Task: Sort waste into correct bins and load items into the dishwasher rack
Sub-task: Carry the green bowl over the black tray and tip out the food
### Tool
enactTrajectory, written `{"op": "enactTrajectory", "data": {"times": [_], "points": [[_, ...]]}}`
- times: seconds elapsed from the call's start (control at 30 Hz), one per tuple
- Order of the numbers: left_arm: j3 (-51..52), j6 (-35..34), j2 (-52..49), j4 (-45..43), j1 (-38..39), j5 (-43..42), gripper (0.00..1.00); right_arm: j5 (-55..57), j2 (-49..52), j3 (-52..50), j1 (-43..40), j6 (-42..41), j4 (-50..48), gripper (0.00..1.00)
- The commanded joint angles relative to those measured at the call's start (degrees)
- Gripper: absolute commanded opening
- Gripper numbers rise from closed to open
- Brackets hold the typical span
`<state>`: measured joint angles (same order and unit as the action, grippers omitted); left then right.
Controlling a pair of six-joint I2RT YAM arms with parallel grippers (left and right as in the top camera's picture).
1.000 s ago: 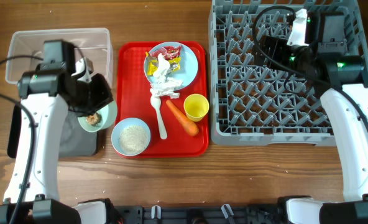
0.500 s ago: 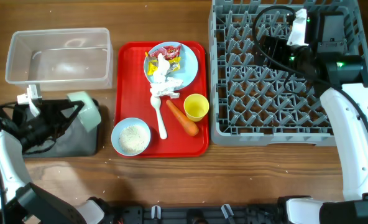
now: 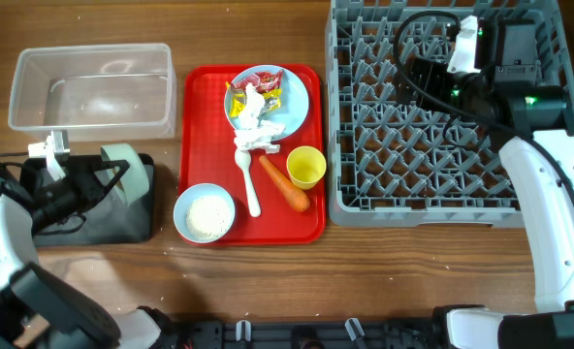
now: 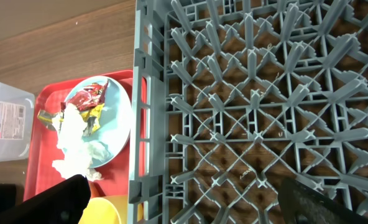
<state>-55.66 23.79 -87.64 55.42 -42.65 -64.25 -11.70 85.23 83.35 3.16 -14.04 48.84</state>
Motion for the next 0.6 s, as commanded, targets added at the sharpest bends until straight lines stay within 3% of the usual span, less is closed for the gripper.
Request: {"op": "enactTrajectory", "data": {"times": [0.0,0.03,0.1,0.13,0.23,0.27,0.33,0.43,0.5,0.57], "points": [[0.28,3.34,-3.96,3.32,-0.28,-12.22,0.04,0.55,0.68,1.29,-0.17,0.5,0.09,1.0],[0.26,6.08,-3.93,5.53,-0.28,-17.42,0.04,0.55,0.66,1.29,-0.17,0.5,0.28,1.0],[0.28,5.97,-3.93,5.66,-0.28,-16.37,0.04,0.61,0.68,1.29,-0.17,0.55,0.48,1.0],[0.26,3.78,-3.96,5.95,-0.28,-11.74,0.04,1.16,0.68,1.29,-0.17,0.55,0.5,1.0],[0.26,0.24,-3.87,11.93,-0.42,-19.3,0.04,1.42,0.68,1.29,-0.17,0.57,0.61,1.0],[0.26,-5.81,-3.89,11.06,-1.31,-18.32,0.04,1.42,0.68,1.29,-0.17,0.55,0.68,1.0],[0.26,-10.56,-3.89,8.55,-3.87,-12.94,0.04,1.42,0.68,1.29,-0.17,0.52,0.76,1.0],[-0.42,-11.1,-3.72,7.96,-5.11,-11.98,0.04,1.4,0.68,1.29,-0.17,0.52,0.7,1.0],[-3.8,-10.54,-1.7,8.0,-1.29,-11.89,0.04,1.42,0.66,1.29,-0.17,0.5,0.5,1.0],[-12.63,-12.48,2.99,7.93,9.68,-5.18,0.04,1.4,0.68,1.29,-0.17,0.5,0.26,1.0]]}}
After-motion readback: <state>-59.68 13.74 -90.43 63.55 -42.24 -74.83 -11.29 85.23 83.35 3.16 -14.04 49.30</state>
